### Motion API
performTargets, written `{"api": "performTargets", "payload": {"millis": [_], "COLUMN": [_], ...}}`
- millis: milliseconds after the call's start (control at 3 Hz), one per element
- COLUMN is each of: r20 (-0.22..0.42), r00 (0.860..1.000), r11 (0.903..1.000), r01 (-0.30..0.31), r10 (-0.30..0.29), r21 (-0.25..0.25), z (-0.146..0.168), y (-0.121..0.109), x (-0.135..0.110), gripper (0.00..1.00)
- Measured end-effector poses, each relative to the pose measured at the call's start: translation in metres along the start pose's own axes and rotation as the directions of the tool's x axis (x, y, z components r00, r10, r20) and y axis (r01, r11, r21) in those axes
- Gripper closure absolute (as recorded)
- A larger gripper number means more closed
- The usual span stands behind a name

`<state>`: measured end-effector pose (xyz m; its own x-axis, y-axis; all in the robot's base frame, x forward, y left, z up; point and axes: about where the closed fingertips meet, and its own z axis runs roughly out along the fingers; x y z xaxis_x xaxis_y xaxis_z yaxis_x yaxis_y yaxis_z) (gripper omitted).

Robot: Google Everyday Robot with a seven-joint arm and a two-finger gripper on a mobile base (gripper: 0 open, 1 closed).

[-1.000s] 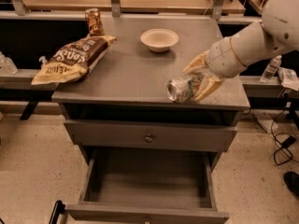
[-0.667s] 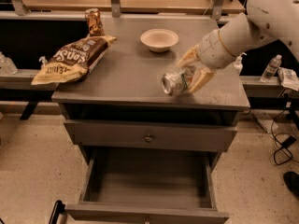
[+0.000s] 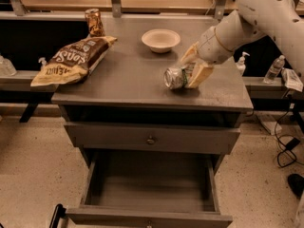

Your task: Pick 7up can from middle drawer and place on counter

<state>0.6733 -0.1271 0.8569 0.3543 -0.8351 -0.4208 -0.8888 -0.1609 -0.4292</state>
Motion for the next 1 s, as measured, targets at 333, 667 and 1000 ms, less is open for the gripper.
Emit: {"api": "performTargets", "payload": {"millis": [333,667,1000], "r20": [0.006,0.009,0.012], "r00": [1.0,1.0,1.0], "r11": [0.9999,0.9999,0.9998], "r01": [0.01,0.01,0.01], "r10": [-0.01,-0.01,-0.01], "r21": [-0.007,-0.012,-0.017], "z": [0.0036,0.0073,0.0111], "y": [0.0017,0.0021,0.0026], "x": [-0.002,-0.0026,-0.0033], "gripper": [0.69,0.39,0.08]}}
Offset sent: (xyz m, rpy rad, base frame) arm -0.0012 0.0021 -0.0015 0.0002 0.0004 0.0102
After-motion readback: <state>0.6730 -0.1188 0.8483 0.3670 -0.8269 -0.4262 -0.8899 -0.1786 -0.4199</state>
